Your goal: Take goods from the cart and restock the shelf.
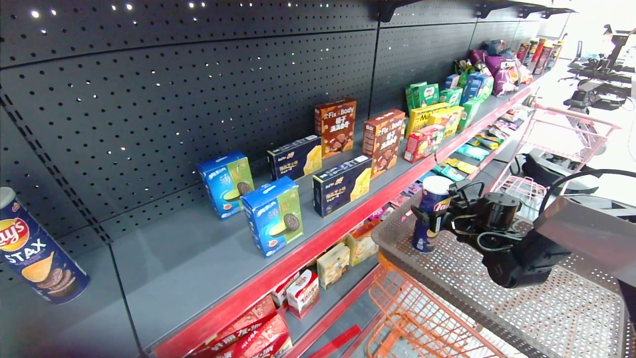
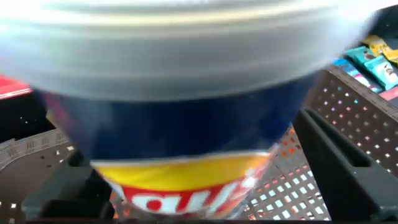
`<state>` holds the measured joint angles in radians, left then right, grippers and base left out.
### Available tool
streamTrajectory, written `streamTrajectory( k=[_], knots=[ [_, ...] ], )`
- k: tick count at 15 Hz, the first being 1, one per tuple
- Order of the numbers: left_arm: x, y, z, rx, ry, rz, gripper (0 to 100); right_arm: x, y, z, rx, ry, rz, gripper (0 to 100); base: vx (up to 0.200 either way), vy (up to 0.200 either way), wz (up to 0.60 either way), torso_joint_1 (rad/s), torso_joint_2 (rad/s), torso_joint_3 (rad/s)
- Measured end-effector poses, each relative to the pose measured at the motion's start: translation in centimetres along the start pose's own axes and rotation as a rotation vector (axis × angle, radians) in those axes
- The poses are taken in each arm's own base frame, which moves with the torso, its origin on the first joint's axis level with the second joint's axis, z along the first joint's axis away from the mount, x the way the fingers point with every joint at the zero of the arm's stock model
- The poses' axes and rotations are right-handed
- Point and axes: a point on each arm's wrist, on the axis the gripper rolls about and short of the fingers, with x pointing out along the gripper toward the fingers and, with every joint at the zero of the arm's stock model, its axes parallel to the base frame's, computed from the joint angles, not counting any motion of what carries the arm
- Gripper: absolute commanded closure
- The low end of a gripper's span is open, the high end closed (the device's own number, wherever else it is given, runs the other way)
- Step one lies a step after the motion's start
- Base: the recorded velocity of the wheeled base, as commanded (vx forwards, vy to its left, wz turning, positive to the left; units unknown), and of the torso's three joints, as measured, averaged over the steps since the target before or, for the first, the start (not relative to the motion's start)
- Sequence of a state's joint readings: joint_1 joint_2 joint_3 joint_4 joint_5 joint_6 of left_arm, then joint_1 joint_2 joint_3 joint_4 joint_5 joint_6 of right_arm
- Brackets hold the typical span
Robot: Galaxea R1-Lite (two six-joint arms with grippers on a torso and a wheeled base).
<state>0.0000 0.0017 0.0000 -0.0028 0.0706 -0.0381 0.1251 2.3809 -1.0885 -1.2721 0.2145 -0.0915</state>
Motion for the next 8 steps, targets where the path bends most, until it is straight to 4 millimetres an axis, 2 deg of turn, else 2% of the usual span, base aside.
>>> streamTrajectory(
  k=[3,4,8],
  knots=[
    [0.00,0.00,0.00,0.000,0.000,0.000,0,0.10,0.07,-0.28,0.002,0.006,0.003,0,0.000,0.000,0.00,0.000,0.00,0.000],
    [0.00,0.00,0.00,0.000,0.000,0.000,0,0.12,0.10,-0.36,0.003,0.006,0.011,100,0.000,0.000,0.00,0.000,0.00,0.000],
    [0.00,0.00,0.00,0.000,0.000,0.000,0,0.05,0.37,-0.47,0.006,0.021,0.064,100,0.000,0.000,0.00,0.000,0.00,0.000]
  ],
)
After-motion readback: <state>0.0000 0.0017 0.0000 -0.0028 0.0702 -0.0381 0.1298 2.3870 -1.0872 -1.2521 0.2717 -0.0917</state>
